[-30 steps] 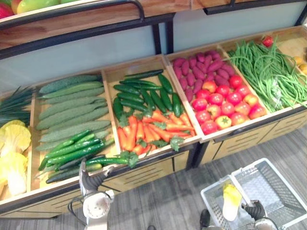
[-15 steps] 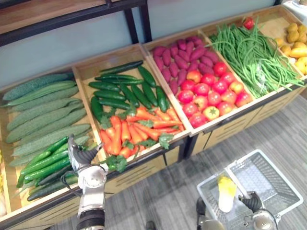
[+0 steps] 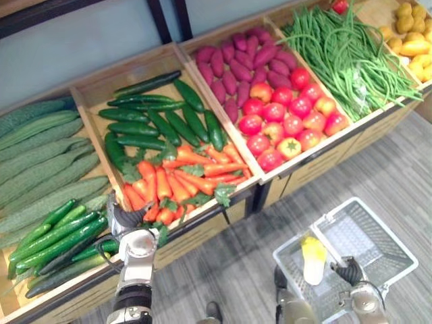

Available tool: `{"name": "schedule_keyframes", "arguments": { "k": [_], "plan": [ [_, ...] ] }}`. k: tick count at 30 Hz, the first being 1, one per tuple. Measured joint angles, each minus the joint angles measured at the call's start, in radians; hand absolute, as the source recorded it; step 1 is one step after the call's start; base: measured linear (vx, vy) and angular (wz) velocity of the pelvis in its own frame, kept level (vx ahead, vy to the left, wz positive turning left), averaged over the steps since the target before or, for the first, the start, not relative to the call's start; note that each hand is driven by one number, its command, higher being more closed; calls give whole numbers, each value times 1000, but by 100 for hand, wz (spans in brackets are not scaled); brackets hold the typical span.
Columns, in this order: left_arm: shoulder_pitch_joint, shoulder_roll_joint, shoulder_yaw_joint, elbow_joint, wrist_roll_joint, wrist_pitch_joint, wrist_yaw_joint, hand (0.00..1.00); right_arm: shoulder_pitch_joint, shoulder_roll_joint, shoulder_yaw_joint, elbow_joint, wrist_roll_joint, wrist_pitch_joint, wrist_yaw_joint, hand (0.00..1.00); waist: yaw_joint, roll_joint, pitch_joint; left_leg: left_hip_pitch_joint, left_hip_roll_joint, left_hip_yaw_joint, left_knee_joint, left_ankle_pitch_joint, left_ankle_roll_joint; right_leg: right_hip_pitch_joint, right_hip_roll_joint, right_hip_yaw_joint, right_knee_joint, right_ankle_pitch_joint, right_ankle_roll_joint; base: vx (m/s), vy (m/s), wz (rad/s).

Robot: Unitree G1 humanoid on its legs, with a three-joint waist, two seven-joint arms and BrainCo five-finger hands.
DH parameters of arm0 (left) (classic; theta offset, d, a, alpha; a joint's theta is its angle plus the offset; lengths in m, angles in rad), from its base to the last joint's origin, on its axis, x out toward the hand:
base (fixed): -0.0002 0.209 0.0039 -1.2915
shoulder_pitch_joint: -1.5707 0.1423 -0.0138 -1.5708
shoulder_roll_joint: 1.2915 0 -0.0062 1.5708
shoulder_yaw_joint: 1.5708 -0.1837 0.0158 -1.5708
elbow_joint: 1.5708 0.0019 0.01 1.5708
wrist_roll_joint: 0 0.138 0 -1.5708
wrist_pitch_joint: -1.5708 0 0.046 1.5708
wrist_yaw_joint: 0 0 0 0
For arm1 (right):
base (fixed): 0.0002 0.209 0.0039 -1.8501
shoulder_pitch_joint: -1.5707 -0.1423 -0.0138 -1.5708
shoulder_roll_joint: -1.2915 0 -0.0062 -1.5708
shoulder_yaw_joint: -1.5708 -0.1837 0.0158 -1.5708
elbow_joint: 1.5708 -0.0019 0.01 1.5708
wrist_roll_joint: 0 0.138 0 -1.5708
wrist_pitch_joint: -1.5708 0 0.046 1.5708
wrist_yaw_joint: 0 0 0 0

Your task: Pick vegetable in the basket

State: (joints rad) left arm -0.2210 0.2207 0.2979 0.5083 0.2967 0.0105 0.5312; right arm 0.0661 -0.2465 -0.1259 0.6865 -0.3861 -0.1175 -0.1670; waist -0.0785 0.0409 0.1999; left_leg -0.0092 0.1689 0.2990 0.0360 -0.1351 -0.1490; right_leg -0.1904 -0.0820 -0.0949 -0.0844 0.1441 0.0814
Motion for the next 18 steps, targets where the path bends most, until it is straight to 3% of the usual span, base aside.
{"name": "schedule_keyframes", "arguments": {
  "k": [18],
  "plan": [
    [-15, -1, -47, 10, 0, 0, 46, 0, -23, -6, 27, -6, 4, -2, -26, 100, 1, 3, 12, -5, 1, 19, 1, -2, -2, -20, 3, 20, 7, 0, 0, -5, -30, -3]
  ]
}}
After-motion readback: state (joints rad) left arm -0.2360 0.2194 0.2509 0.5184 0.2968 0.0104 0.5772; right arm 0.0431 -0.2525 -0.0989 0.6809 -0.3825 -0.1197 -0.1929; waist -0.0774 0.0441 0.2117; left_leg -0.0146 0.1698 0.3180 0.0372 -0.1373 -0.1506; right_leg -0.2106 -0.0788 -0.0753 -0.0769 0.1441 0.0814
